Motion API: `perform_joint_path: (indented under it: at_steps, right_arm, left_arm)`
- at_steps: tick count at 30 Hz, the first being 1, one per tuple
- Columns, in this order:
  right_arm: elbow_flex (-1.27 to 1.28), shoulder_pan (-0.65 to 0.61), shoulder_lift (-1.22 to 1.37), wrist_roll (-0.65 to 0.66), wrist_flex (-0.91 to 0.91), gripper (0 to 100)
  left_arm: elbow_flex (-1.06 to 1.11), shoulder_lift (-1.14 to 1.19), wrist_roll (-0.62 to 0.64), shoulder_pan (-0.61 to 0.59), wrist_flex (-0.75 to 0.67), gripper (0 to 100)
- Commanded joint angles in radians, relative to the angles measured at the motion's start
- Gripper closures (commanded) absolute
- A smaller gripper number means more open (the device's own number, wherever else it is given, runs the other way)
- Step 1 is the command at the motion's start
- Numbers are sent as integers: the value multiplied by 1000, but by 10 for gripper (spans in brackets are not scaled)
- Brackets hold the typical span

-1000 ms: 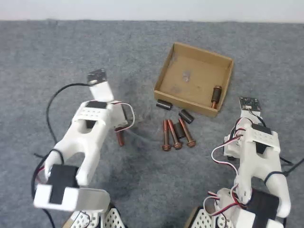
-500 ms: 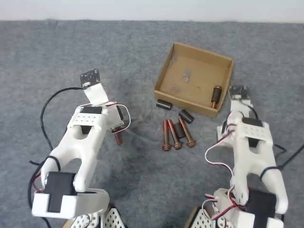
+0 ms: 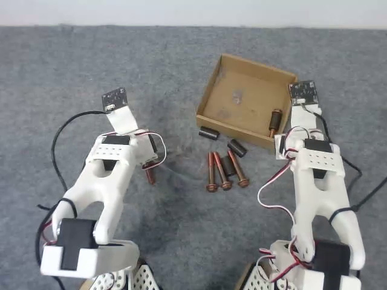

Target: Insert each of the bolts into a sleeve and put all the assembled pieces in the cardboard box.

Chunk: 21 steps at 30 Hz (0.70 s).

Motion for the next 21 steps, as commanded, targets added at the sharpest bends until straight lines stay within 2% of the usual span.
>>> perform_joint_path:
  at_steps: [1,8,17,21]
  right_arm:
    - [-61,-25,-45,9,-90,992]
    - [35,-90,-45,9,-346,992]
    - [256,-182,-45,8,-900,992]
    - [321,-243,-44,8,-1069,992]
  left_arm:
    - [-12,-71,-2,-15,-31,988]
    - [-12,-72,-87,-14,-31,988]
    - [-12,-72,-89,-14,-34,988]
    - [-12,-72,-89,-12,-34,988]
